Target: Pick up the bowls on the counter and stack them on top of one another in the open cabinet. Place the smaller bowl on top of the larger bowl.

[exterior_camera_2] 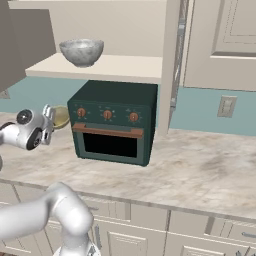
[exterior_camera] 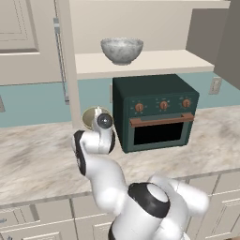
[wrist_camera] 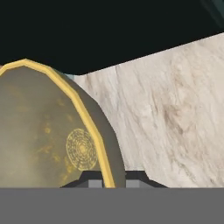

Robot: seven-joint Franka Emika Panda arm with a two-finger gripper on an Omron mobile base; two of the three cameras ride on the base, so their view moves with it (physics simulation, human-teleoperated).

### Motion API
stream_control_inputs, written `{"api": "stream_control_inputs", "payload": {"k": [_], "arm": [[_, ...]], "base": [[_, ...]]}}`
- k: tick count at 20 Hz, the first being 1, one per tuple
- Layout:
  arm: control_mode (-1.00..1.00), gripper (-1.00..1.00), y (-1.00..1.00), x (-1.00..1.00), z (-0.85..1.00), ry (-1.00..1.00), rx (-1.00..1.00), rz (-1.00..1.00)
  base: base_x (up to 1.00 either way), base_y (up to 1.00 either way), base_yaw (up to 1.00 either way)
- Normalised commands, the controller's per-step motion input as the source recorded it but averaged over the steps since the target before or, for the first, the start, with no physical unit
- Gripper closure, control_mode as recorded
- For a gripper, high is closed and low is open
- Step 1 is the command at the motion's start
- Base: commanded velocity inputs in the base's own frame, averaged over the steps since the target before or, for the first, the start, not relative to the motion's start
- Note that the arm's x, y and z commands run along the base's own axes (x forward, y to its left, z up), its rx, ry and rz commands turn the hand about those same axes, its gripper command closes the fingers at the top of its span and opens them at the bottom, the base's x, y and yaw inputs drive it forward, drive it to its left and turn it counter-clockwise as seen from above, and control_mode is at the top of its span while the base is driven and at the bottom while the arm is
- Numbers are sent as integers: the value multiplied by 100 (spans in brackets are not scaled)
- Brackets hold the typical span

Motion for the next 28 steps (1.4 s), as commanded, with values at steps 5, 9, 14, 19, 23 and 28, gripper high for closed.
{"api": "stream_control_inputs", "payload": {"k": [5, 9, 14, 19, 23, 28], "arm": [[-100, 100, -5, -50, 45, 1, 8, 0], [-100, 100, -6, -51, 43, 0, 6, 0], [-100, 100, -14, -47, 47, 0, 6, -1], [-100, 100, -17, -42, 46, 4, 7, -1], [-100, 100, -20, -41, 35, 7, 9, -1], [-100, 100, -17, -37, 29, 9, 6, -1]], "base": [[0, 0, 0], [0, 0, 0], [0, 0, 0], [0, 0, 0], [0, 0, 0], [0, 0, 0]]}}
